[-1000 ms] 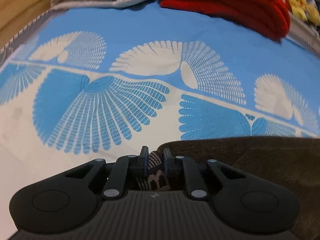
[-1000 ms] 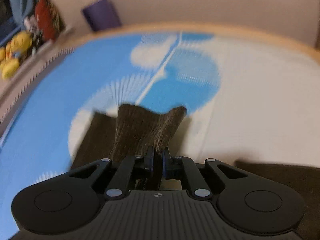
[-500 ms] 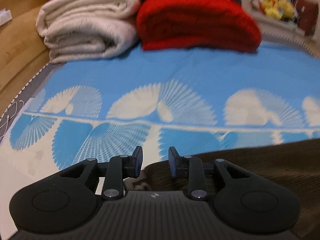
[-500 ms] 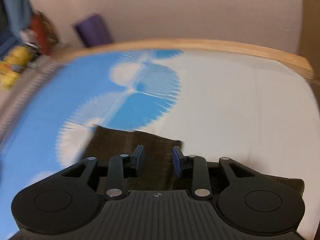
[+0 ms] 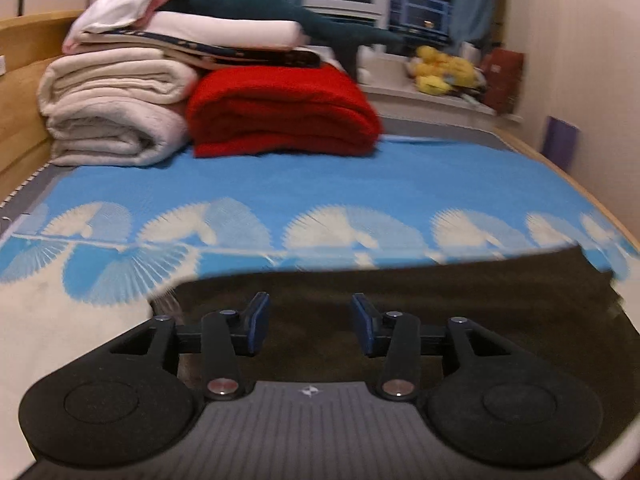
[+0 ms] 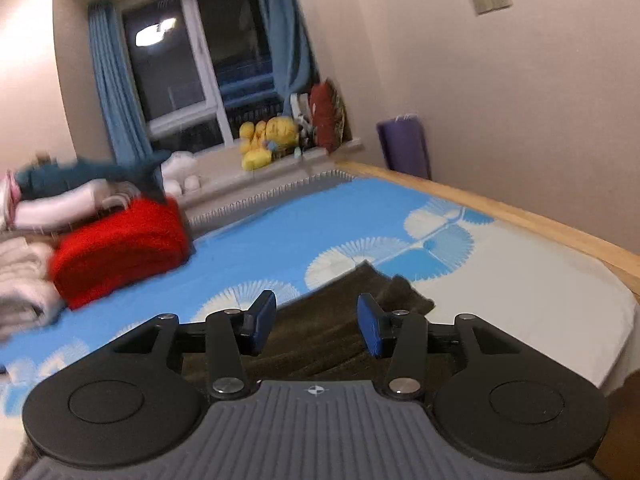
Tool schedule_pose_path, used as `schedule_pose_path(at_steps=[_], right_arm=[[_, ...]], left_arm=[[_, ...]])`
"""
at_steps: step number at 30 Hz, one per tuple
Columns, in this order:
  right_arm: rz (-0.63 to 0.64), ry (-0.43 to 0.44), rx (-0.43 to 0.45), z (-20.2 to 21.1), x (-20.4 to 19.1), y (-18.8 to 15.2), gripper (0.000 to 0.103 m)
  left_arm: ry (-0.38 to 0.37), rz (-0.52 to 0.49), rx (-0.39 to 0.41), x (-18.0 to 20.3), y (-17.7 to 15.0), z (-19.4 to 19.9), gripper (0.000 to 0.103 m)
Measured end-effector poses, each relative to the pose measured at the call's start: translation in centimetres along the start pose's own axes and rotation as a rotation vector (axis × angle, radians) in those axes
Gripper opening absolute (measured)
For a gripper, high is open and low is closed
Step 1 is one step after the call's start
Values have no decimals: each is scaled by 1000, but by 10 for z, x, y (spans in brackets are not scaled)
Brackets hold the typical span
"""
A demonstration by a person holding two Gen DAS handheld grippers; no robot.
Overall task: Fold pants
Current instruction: 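Lay the pants flat and open both tools, lifting away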
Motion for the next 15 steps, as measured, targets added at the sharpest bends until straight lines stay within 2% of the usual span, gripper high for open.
schedule_pose_path(at_steps=[1,3,4,5,7,9,12,15], right_arm=[[-21,1,38,11,6,6,50],[-37,-1,52,32,17,14,51],[-49,-2,53,39,24,16,51],[-62,3,49,45,30,18,51],[-87,25,32,49,42,16,51],[-104,22,16,55,49,14,51],[-129,17,16,61,55,14,51],[-148,29,19,60,49,11,51]], left_arm=[[-17,-2,-3,11,-12,13,52],[-47,-2,1,27,-35,31,52],[-53,12,-15,32,-49,38,52],[-42,39,-64,35,-57,39,51],[-71,96,-75,39,-64,45,52],[-53,51,-95,47,-72,45,52],[-61,-10,-83,55,-72,44,52],[-41,17,-89,46,-72,44,52]])
Point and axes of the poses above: each gripper's, at about its wrist camera, not at the fingertips, and z roughly against the way its jaws point, x to its right, y to its top, the point moved 6 cm from there along -z, roughly the way its jaws point, and after that the axes turned 14 degrees about x, right-handed, at the moved point
